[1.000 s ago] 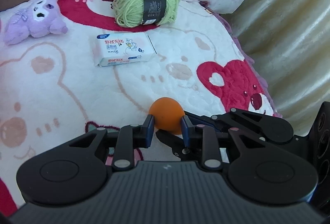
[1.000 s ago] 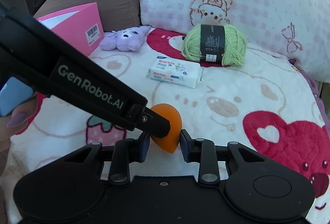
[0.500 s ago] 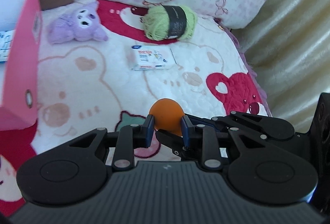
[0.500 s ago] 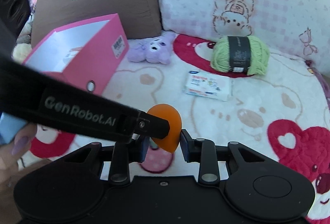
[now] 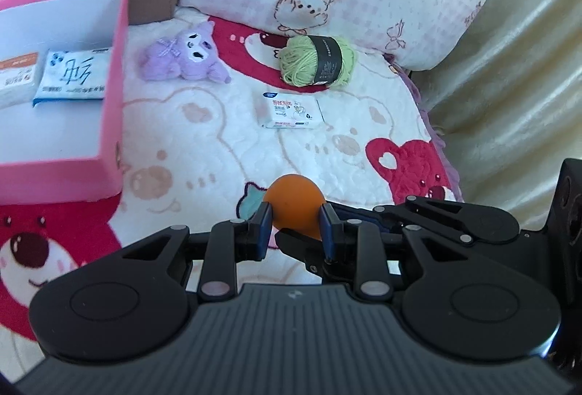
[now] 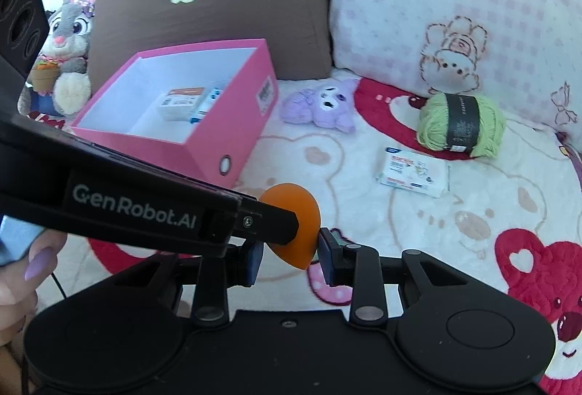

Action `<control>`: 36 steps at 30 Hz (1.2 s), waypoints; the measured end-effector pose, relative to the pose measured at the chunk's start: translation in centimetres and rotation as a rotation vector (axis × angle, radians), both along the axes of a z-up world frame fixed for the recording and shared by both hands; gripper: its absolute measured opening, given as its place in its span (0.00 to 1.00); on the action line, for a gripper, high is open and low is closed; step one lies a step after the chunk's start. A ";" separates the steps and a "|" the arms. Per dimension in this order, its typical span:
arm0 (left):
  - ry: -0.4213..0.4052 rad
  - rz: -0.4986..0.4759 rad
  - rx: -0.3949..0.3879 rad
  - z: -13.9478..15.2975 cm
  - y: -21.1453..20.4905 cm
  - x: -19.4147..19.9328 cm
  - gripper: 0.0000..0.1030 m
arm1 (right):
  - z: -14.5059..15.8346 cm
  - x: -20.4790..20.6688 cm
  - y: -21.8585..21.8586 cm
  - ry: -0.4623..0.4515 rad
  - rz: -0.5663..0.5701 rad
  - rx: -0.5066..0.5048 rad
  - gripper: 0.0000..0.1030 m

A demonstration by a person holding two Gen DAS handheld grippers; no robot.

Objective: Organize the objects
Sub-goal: 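Lift the orange sponge with the left tool and carry it over the pink box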

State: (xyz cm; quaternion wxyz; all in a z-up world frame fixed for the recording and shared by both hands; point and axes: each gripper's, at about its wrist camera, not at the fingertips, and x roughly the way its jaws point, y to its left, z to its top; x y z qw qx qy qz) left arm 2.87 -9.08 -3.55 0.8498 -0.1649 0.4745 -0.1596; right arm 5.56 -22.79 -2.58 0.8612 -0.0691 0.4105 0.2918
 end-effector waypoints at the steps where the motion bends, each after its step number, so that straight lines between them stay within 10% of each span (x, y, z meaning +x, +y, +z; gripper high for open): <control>1: 0.007 0.002 -0.012 0.2 0.4 -0.3 0.26 | 0.3 -0.2 0.2 0.003 0.010 -0.003 0.36; 36: -0.082 0.180 -0.171 7.2 14.9 -6.1 0.26 | 8.7 -4.6 12.3 -0.083 0.207 -0.064 0.36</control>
